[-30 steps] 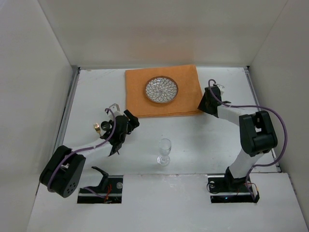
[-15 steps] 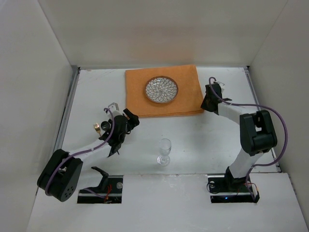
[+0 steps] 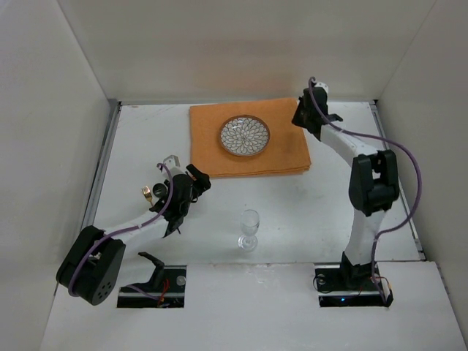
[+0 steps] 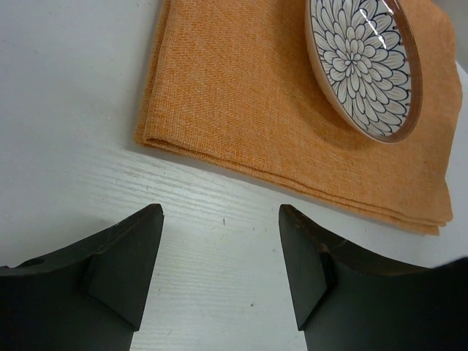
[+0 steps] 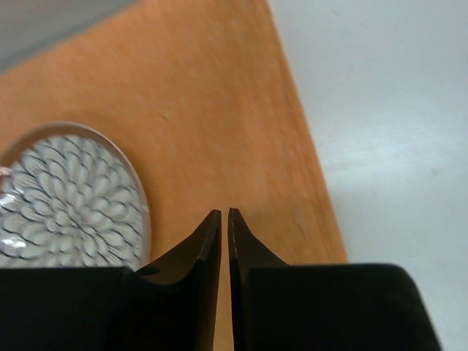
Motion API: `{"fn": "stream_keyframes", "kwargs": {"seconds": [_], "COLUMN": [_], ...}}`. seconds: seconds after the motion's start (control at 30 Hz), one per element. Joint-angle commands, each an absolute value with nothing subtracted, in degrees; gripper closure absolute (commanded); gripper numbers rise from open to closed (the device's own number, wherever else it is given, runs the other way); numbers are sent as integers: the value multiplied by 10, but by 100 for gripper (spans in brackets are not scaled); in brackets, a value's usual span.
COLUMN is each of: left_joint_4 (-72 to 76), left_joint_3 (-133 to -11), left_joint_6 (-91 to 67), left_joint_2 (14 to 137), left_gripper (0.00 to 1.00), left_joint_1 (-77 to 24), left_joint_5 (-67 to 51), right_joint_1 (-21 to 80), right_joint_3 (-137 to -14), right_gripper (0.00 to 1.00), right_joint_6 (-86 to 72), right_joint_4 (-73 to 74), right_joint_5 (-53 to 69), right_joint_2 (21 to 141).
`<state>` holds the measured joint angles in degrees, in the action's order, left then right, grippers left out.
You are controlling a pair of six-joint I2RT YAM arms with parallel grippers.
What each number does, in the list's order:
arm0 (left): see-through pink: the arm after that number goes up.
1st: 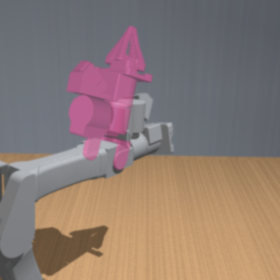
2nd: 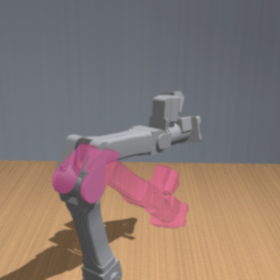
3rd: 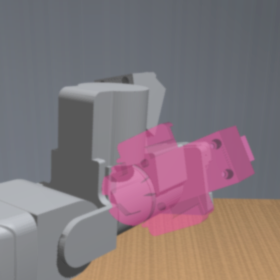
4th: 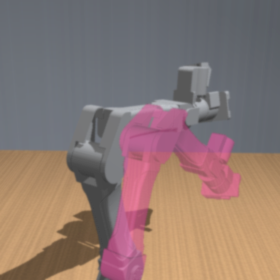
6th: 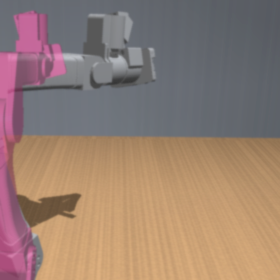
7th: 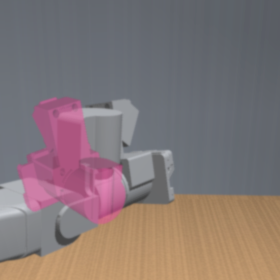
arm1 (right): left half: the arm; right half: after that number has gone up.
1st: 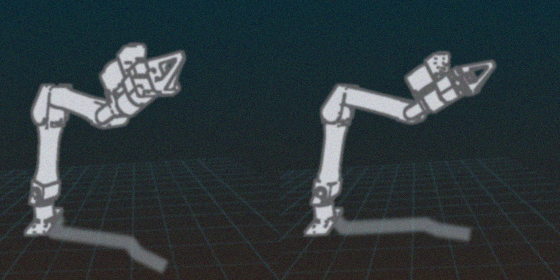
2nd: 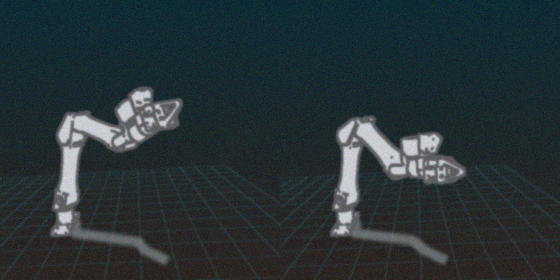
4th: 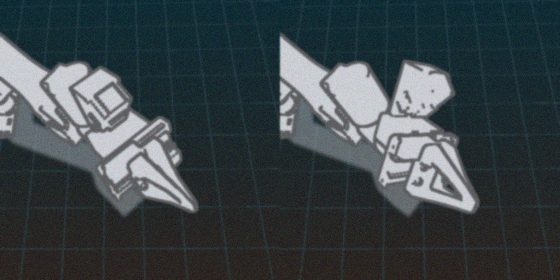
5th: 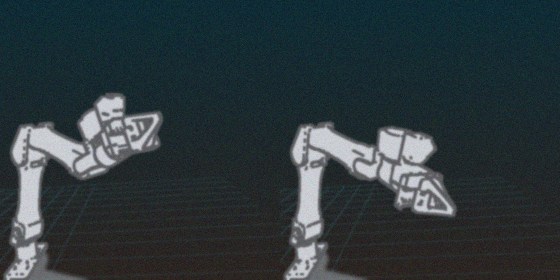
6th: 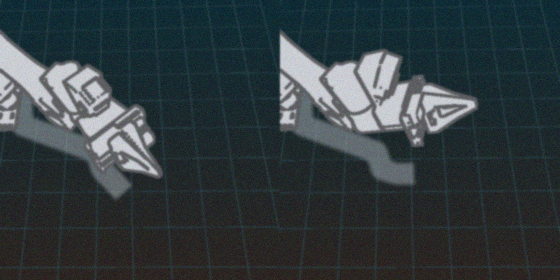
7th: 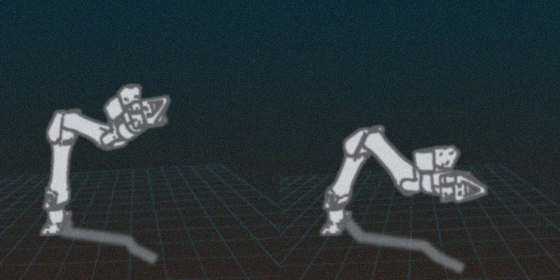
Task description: Set the dinner table for one person
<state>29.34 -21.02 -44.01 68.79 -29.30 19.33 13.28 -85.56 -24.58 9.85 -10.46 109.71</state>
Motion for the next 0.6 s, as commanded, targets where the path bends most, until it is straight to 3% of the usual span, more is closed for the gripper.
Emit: {"fn": "stream_keyframes", "kwargs": {"seconds": [0.0, 0.2, 0.57], "left_joint_4": [325, 323, 320], "left_joint_3": [-204, -198, -204], "left_joint_6": [-439, -439, -448], "left_joint_2": [673, 658, 679], "left_gripper": [38, 38, 37], "left_joint_1": [-297, -288, -281], "left_joint_5": [194, 193, 179], "right_joint_1": [134, 127, 72], "right_joint_3": [-994, -1216, -1096], "right_gripper": [86, 86, 88], "right_joint_6": [-247, -231, -215], "right_joint_4": [133, 328, 343], "right_joint_5": [-39, -51, -131], "right_joint_2": [1198, 1357, 1313]}}
